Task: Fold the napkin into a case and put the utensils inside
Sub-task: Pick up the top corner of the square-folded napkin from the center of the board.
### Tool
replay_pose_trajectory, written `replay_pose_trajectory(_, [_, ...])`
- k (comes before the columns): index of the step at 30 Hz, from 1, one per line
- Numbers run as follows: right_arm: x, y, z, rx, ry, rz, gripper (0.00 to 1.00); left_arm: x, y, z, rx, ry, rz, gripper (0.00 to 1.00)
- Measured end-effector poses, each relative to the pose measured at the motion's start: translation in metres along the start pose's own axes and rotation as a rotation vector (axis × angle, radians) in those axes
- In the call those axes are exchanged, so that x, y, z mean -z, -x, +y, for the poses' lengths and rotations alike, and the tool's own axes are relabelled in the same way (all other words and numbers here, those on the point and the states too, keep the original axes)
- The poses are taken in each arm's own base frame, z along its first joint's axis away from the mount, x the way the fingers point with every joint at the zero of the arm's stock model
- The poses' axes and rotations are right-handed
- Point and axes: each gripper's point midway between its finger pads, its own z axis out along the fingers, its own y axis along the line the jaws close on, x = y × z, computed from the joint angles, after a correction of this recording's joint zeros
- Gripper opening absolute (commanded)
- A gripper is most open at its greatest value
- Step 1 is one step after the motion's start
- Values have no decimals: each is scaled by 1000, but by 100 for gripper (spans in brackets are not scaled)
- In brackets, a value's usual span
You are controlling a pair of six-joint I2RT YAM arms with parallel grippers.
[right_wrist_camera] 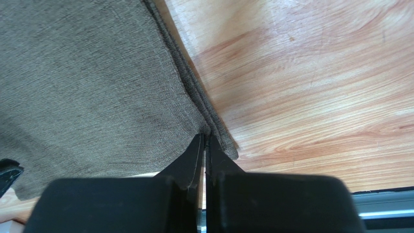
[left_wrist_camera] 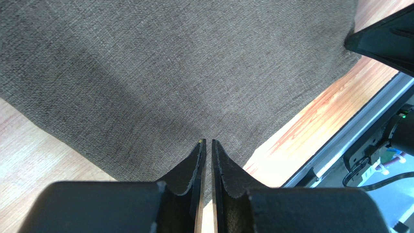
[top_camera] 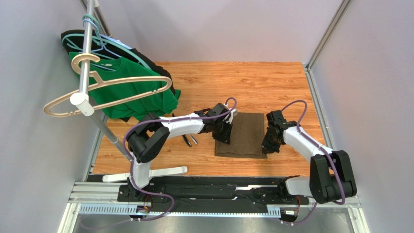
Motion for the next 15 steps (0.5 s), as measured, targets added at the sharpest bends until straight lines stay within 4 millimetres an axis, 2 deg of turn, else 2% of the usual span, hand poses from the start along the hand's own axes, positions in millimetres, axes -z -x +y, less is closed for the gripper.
replay_pose_trajectory(5, [7, 3, 8, 14, 36, -17, 0, 4, 0, 12, 19, 29, -17, 18])
replay_pose_trajectory(9, [21, 10, 30, 31, 134, -43, 0, 20, 3, 27, 46, 66, -51, 19])
replay_pose_trajectory(12, [30, 26, 60, 48, 222, -46, 0, 36, 17, 36, 63, 88, -105, 20])
replay_pose_trajectory(15, [29, 49, 95, 75, 286, -44, 0, 52, 32, 42, 76, 99, -161, 19])
